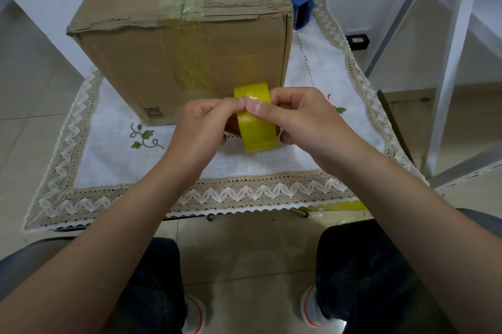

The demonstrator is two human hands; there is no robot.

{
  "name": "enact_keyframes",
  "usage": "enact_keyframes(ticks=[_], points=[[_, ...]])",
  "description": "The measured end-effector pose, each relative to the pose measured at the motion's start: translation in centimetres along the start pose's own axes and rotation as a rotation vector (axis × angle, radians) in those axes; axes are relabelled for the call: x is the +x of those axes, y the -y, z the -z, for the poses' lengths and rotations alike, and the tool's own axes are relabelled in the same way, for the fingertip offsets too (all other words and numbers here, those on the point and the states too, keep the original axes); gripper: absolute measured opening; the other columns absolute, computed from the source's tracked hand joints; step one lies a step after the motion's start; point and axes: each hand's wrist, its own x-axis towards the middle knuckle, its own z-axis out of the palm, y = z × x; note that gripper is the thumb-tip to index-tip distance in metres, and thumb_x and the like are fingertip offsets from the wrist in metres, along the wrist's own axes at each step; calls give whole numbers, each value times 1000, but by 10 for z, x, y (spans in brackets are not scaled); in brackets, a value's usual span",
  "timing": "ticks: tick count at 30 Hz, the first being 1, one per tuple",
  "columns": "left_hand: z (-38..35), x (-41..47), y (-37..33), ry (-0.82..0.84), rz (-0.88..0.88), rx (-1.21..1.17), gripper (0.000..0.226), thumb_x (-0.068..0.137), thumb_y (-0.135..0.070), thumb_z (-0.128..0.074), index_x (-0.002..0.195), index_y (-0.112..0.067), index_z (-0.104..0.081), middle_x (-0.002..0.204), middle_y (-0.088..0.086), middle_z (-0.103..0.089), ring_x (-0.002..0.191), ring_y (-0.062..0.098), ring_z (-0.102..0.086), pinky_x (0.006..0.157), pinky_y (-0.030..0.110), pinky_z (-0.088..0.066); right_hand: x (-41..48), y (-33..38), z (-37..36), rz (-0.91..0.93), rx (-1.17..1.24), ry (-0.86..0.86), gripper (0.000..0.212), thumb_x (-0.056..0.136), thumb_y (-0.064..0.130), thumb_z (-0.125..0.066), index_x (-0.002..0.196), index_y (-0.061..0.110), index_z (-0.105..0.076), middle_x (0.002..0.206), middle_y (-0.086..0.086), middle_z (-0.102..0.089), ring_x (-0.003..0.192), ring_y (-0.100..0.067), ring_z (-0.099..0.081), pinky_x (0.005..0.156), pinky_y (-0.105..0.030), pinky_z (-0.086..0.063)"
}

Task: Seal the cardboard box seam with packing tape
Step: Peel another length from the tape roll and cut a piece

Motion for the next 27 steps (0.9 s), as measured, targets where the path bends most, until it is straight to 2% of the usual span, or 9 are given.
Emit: enact_keyframes(ticks=[6, 10, 13, 15, 16, 18, 21, 25, 27], points=[[-5, -4, -4, 107, -24, 25, 46, 107, -31, -52, 72, -26, -81, 80, -2, -81, 80, 14, -75, 73, 37, -46, -2, 13, 20, 64, -160, -81, 39, 92, 34, -77, 90, -5, -74, 80, -32, -60, 64, -16, -49, 58, -26, -38], [-5, -2, -4, 123, -19, 52, 52, 112, -30, -38, 83, -19, -80, 93, 0, -83, 91, 21, -75, 81, 40, -50, 0, 19, 40, 79, -230, -222, 33, 90, 23, -77, 82, -8, -71, 64, -15, -45, 48, -10, -38, 44, -17, -30], [-7, 0, 0, 52, -9, 101, 49, 111, -33, -40, 85, -20, -80, 92, -6, -82, 92, 12, -75, 87, 35, -53, 4, 15, 53, 146, -385, -302, 38, 88, 21, -75, 79, -14, -63, 65, -27, -40, 54, -16, -34, 45, -21, -26], [-9, 2, 4, -13, -4, 196, 48, 110, -38, -43, 82, -24, -80, 92, -7, -77, 77, -4, -69, 82, 25, -51, 10, 7, 62, 159, -548, -370, 42, 88, 25, -74, 73, -11, -57, 66, -23, -34, 57, -16, -28, 48, -26, -22], [-10, 2, 6, -46, 1, 250, 47, 109, -40, -45, 81, -25, -80, 91, -3, -69, 66, -2, -63, 72, 19, -46, 14, 2, 67, 158, -649, -404, 43, 87, 27, -73, 67, -6, -53, 64, -17, -31, 57, -17, -26, 49, -30, -22], [-10, 1, 8, -87, 14, 317, 45, 108, -41, -46, 81, -26, -78, 89, 9, -62, 72, 10, -53, 60, 18, -38, 20, -9, 75, 149, -849, -460, 44, 85, 30, -71, 59, 6, -43, 59, -9, -29, 56, -21, -23, 51, -33, -21], [-11, 3, 9, -109, 14, 319, 42, 108, -41, -47, 82, -27, -78, 102, 28, -73, 80, 13, -52, 64, 23, -37, 28, -21, 86, 97, -1027, -511, 41, 84, 32, -68, 59, 6, -49, 55, -5, -32, 53, -25, -29, 52, -32, -20], [-11, 7, 14, -104, 32, 362, 41, 107, -43, -48, 82, -29, -78, 85, 26, -71, 35, 5, -33, 53, 28, -33, 32, -26, 93, 36, -1091, -532, 39, 88, 30, -68, 59, 10, -51, 52, -1, -32, 49, -22, -30, 67, -35, -27], [-12, 7, 16, -103, 40, 366, 41, 107, -41, -48, 82, -29, -78, 77, 6, -73, 29, 4, -35, 55, 28, -33, 32, -26, 95, 19, -1109, -541, 41, 88, 28, -68, 57, 14, -44, 51, 0, -28, 48, -19, -26, 68, -36, -26]])
